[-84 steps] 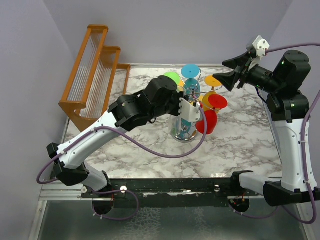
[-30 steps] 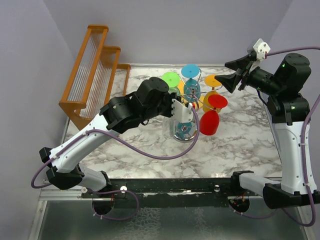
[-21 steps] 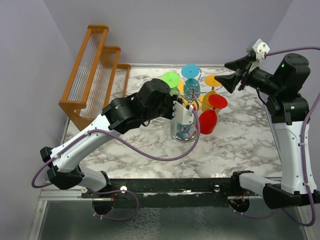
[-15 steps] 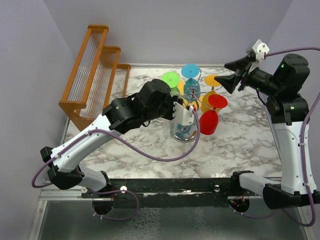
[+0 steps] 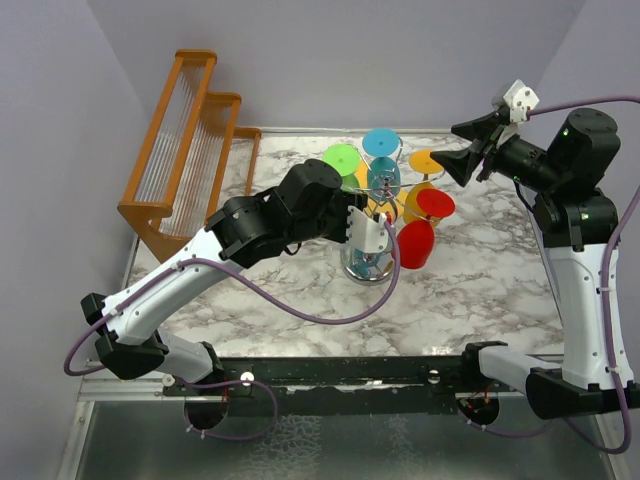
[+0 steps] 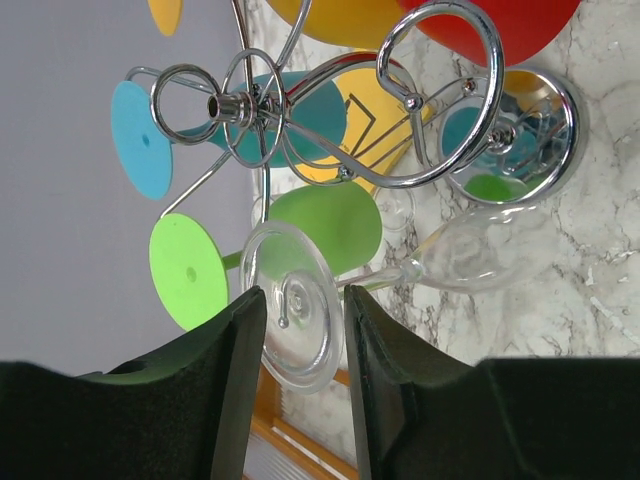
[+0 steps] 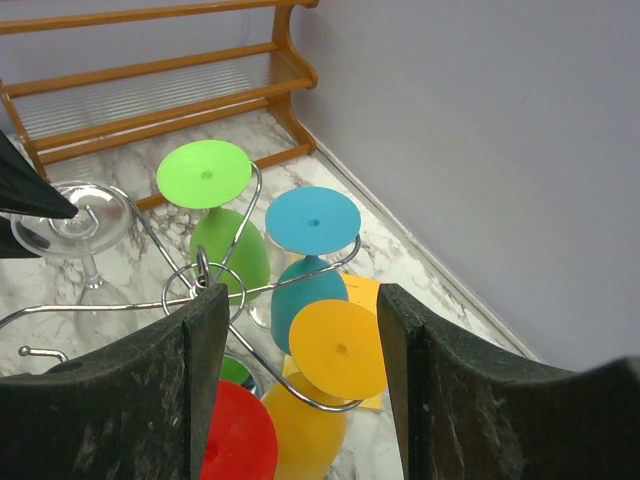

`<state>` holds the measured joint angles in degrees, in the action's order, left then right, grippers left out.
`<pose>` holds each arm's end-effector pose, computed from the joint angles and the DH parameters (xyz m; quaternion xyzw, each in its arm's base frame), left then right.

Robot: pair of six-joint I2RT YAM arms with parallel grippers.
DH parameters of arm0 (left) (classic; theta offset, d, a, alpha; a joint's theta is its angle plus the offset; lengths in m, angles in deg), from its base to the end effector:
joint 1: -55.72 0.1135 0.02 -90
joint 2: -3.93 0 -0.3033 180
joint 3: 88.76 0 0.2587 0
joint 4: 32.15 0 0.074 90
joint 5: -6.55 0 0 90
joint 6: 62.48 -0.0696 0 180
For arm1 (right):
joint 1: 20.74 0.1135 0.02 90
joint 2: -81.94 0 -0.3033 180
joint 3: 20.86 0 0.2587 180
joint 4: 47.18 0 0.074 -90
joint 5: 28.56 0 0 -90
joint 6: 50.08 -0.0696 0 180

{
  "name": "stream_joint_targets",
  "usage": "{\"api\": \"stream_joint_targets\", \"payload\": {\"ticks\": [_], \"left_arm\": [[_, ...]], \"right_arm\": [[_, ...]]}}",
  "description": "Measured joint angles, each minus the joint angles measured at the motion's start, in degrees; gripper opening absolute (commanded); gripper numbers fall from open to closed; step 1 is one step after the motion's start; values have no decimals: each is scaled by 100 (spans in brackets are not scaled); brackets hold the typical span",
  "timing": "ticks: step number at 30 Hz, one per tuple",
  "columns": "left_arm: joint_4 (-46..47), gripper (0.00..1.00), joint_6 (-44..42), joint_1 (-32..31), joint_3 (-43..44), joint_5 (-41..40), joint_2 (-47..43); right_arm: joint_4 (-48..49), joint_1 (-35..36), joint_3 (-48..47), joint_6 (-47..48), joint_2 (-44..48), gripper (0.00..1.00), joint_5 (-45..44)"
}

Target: Place the wine glass upside down on the wine glass rack

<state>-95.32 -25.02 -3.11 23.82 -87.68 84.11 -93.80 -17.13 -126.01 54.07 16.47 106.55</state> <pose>0.1648 -0.2625 0.4776 0.7073 0.5048 0.0049 0.4948 0.2119 0.0628 0.5397 -0.3580 0.6438 0.2297 0.6361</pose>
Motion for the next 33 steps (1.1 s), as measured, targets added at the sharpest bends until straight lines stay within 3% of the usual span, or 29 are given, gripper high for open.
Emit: {"api": "stream_joint_targets", "payload": {"ticks": [17,24,29,33], "left_arm": [[-236,69,369,0,164,776,-219],[-553,90,546,87,361,1604,-483],[-597,91,807,503,487,2380,-739],[-195,91,1318,1333,256,2848,-1110]], "right_arm": [[4,0,190,339,-22,63,-118],[-17,0,190,780,-210,66,-245],[52,0,245,850,-308,67,-785],[424,0,562,608,-291,70,-1572]]}}
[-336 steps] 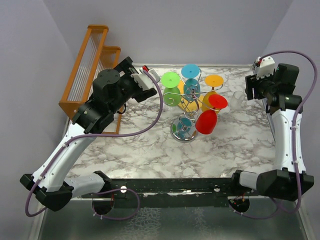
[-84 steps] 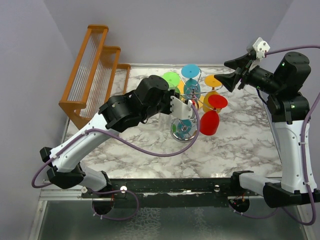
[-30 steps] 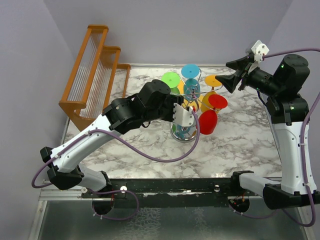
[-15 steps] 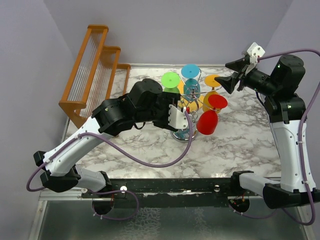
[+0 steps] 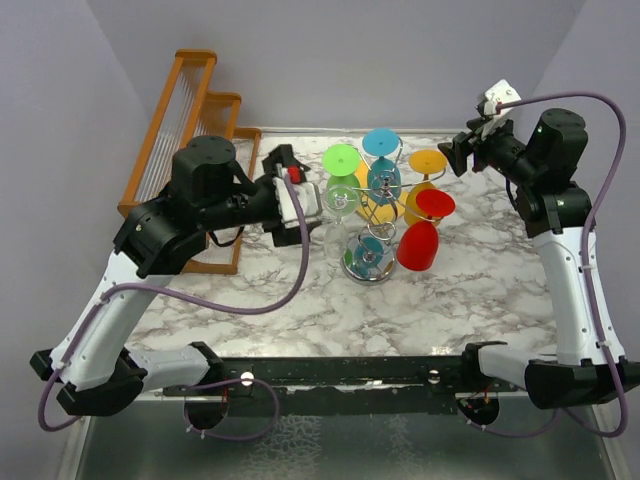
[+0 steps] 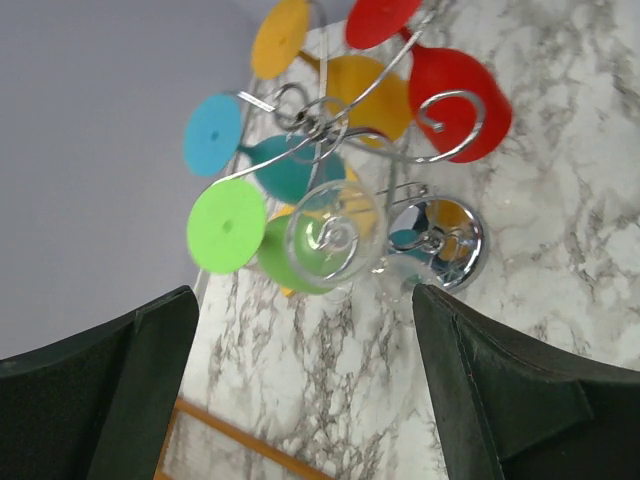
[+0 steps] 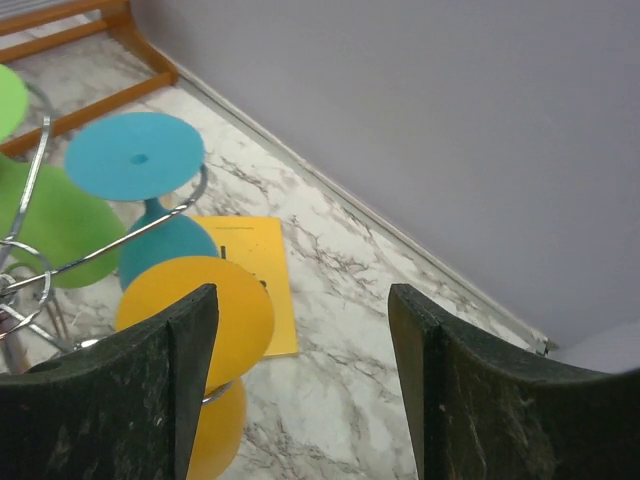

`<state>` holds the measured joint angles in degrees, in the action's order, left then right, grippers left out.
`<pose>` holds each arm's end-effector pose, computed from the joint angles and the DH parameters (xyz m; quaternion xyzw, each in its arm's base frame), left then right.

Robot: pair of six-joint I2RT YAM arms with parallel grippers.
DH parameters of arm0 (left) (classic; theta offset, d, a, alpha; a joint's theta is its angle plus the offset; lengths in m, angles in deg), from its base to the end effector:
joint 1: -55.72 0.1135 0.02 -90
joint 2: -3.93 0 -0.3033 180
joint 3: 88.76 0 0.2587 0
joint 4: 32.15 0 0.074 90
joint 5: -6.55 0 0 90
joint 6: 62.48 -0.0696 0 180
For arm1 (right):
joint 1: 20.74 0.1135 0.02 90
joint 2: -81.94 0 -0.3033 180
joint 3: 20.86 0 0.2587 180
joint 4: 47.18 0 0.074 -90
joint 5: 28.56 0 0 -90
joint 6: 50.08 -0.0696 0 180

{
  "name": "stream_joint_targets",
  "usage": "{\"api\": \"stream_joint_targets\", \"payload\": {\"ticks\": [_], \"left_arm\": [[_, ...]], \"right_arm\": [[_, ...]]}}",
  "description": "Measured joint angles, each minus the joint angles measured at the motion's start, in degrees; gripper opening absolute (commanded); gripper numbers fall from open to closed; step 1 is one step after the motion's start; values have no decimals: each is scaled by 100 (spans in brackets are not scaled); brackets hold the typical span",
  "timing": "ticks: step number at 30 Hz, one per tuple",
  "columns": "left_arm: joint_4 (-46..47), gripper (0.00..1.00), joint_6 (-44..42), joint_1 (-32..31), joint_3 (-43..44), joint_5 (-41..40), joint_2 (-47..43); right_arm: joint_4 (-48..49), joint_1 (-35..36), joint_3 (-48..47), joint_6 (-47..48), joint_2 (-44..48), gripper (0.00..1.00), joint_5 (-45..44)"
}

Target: Place the wine glass upside down on the wine glass rack

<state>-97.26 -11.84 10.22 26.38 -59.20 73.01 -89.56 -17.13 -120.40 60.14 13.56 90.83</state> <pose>0.1346 -0.1778 0.5382 0.6272 0.5054 -0.2012 0.5574 0.2590 0.0506 0.5031 -0.3119 0.6982 0.1053 0.6357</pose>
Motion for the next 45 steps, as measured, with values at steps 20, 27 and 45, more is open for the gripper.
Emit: {"api": "stream_joint_targets", "payload": {"ticks": [20,27,45], "left_arm": [[3528,95,4190,3637,-2221,-1414,796],[3700,87,4957,3654,-1661,-942,2162],[3567,86,5777,3023,-168,1012,4221]], "right_arm": [[1832,-881,1991,-1370,24,91,-1681],[2033,-1311,2334,-1567,350,91,-1633],[2293,-1471,2433,-1543,483,90,-1292]]}}
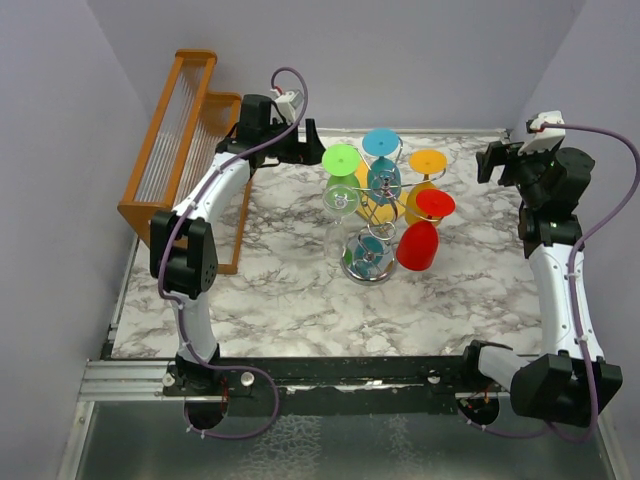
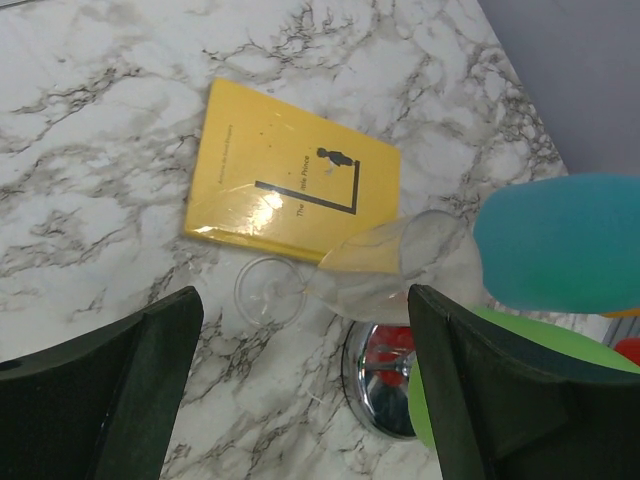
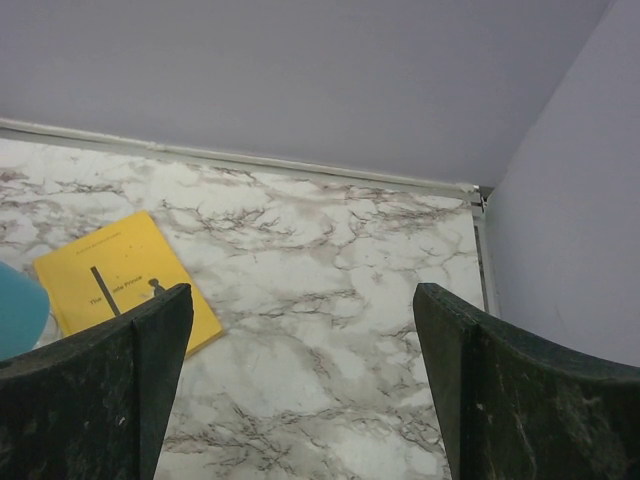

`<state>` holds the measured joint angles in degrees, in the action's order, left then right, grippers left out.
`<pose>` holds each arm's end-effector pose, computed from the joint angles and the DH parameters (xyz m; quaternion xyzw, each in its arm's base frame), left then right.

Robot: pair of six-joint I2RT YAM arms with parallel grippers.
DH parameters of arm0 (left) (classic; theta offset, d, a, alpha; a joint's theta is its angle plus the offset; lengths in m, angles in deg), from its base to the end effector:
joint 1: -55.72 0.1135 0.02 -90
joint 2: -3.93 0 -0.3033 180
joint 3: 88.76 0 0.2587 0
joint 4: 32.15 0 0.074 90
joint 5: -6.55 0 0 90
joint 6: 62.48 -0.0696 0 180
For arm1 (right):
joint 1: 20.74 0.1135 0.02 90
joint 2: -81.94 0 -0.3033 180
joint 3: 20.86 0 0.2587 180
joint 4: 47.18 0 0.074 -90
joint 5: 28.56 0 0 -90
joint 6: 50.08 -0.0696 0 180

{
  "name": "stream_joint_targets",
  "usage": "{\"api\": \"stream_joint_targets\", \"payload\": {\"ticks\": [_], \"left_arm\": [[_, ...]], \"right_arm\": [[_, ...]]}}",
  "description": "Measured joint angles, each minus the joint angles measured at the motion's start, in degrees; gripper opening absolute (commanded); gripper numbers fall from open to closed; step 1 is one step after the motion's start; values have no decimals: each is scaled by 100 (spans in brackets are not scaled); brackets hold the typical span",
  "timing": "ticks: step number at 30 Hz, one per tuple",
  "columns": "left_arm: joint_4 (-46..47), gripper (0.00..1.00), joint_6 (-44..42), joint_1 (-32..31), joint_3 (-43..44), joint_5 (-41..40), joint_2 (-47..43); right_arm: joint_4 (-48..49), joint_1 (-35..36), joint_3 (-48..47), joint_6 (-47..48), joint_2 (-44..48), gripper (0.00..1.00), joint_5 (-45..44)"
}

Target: Place the wine glass upside down on the wine glass rack

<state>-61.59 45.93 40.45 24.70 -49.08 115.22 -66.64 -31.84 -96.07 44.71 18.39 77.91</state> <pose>0.4773 -0.1710 0.3457 0.1314 0.8197 -0.3855 0.4028 0.2763 -0.0341 0.4182 -0.0530 0.7498 0.0170 0.6593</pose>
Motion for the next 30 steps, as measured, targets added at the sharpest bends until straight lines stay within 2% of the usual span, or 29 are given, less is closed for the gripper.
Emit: {"api": "stream_joint_targets", "payload": {"ticks": [7,24,30], "left_arm": [[-118,85,-79,-214,284,151,190],[-935,50,-466,-424,1093,114,734],[-1202,46,-651,-424,1272,57,763]], "right_arm": [[0,-66,7,0,-9,90,197],[7,-76,107,2,-9,90,487],[7,-92,127,4,-9,90,531]]}}
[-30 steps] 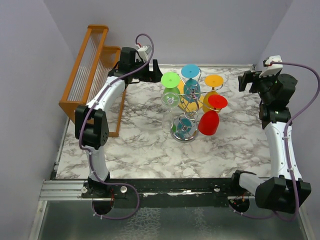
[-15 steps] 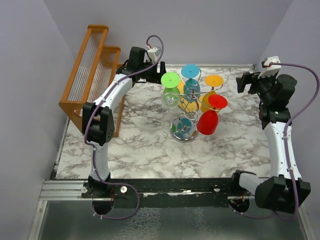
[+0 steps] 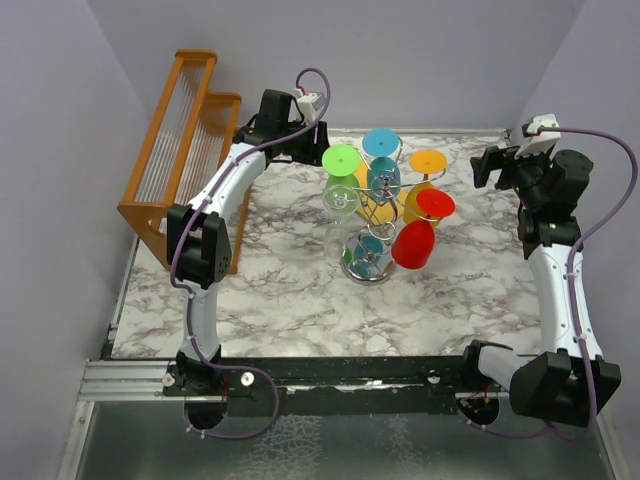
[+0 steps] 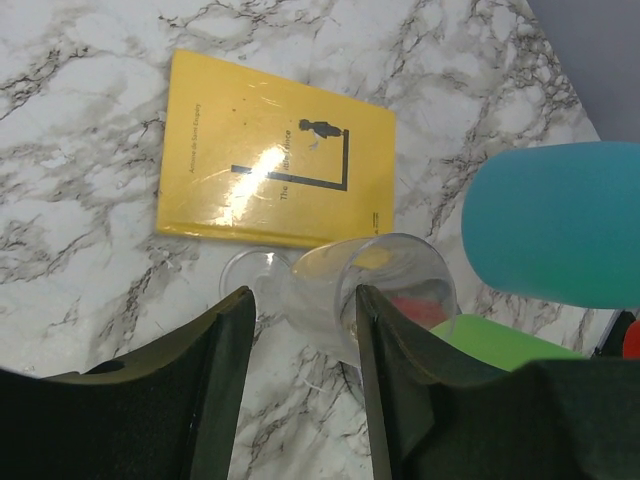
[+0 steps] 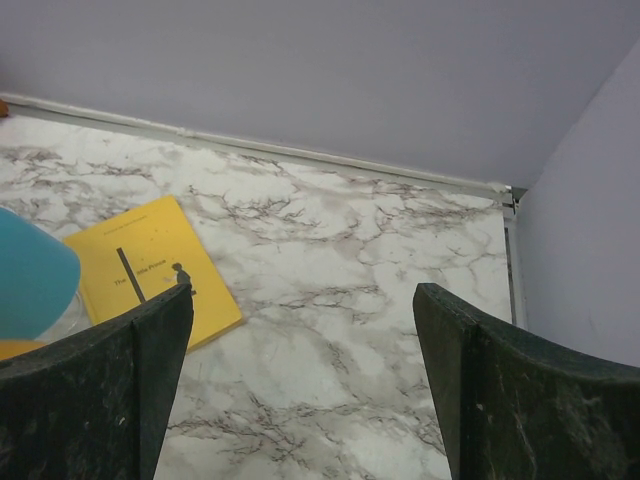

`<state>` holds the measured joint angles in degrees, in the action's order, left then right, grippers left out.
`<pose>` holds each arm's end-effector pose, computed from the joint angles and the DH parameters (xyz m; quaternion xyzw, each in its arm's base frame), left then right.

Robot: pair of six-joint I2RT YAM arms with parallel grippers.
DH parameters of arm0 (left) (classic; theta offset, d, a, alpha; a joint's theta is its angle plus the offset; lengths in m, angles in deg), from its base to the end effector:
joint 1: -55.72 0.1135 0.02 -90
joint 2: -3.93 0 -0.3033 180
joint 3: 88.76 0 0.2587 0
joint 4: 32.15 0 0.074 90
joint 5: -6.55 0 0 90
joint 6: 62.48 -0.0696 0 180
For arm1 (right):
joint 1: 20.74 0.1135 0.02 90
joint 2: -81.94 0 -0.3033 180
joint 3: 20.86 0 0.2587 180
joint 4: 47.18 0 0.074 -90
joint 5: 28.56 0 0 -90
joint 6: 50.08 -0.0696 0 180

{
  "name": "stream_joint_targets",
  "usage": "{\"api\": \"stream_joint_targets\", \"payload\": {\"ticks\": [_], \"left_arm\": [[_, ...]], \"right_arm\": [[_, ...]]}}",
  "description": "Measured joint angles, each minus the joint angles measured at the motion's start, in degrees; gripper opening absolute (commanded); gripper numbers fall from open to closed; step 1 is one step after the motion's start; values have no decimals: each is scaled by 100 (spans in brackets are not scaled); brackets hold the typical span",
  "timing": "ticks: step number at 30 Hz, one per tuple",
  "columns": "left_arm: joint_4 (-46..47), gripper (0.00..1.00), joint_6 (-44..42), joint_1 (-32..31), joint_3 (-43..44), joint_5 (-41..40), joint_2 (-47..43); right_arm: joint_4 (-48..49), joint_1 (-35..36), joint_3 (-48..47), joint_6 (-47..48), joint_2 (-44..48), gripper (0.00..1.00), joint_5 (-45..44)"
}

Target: Place the wine glass upside down on the wine glass rack

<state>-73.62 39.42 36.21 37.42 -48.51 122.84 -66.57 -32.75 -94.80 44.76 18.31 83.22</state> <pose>0.4878 -0.2151 0.3381 0.1961 0.8318 -0.3762 0.3579 0.2760 -0.0323 0.4097 -0.0756 0.7534 0.0488 0.6514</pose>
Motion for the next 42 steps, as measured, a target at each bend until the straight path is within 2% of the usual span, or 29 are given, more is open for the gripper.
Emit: {"api": "stream_joint_targets", "payload": {"ticks": [14,26,32,42], "left_arm": [[-247,45,-275,0,59,-70,-24],[-378,40,-516,79,-267,-240,-321],[-507,31,-623,133,-387,-289,-321],[-907,6,-826,149,-369,-352,-321]], "right_arm": [[2,-7,17,42,0,90,44],[4,-70,26,39,-17,91,127],[7,-127,85,35,-17,91,214],[11,-175,98,35,-15,91,350]]}}
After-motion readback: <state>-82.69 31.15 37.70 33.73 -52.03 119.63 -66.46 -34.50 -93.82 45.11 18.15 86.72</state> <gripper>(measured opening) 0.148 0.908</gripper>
